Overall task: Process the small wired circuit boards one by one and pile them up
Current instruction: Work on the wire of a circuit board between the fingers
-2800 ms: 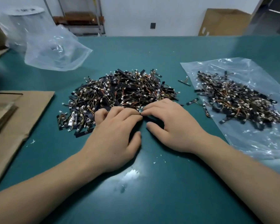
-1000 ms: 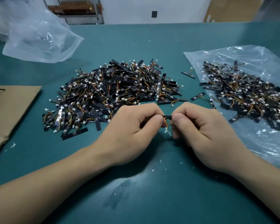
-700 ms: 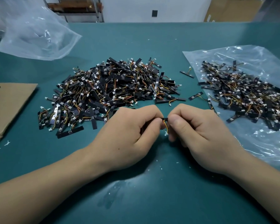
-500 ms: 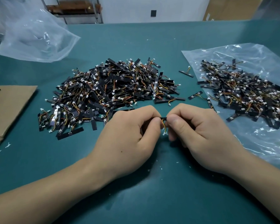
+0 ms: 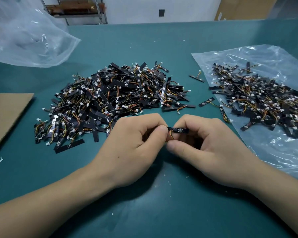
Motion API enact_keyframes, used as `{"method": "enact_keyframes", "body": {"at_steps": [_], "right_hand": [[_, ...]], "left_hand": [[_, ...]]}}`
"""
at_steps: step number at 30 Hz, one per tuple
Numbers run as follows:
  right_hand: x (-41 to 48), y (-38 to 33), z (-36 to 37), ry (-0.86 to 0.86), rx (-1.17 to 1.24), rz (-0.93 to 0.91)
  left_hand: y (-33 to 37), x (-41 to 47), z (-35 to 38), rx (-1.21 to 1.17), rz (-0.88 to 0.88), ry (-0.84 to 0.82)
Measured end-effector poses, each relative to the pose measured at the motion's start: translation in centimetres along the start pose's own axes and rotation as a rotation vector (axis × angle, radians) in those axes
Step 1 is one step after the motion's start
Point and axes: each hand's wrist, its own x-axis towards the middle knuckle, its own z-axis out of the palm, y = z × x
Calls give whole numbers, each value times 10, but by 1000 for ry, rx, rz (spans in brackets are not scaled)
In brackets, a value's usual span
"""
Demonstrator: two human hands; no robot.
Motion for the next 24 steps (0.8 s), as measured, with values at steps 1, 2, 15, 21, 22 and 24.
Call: {"method": "enact_keyframes", "body": {"at_steps": [1,2,15,21,22,24], "right_hand": [[0,0,0,-7,14,2],[0,0,-1,-15,27,4],[0,-4,-4,-16,184,58],[-1,-6,-3,-74,145,37],[-1,-6,-3,-76,132,30],[-1,-5,-3,-61,146,34]], "left_hand": [[0,0,0,3,4,4],[0,-1,0,7,10,5],[1,-1,-1,-27,36,-47],[-1,-1,-2,-43,17,-56],[-2,-1,-1,-49,19,-61],[-2,0,-2,-79,18,-61]]}}
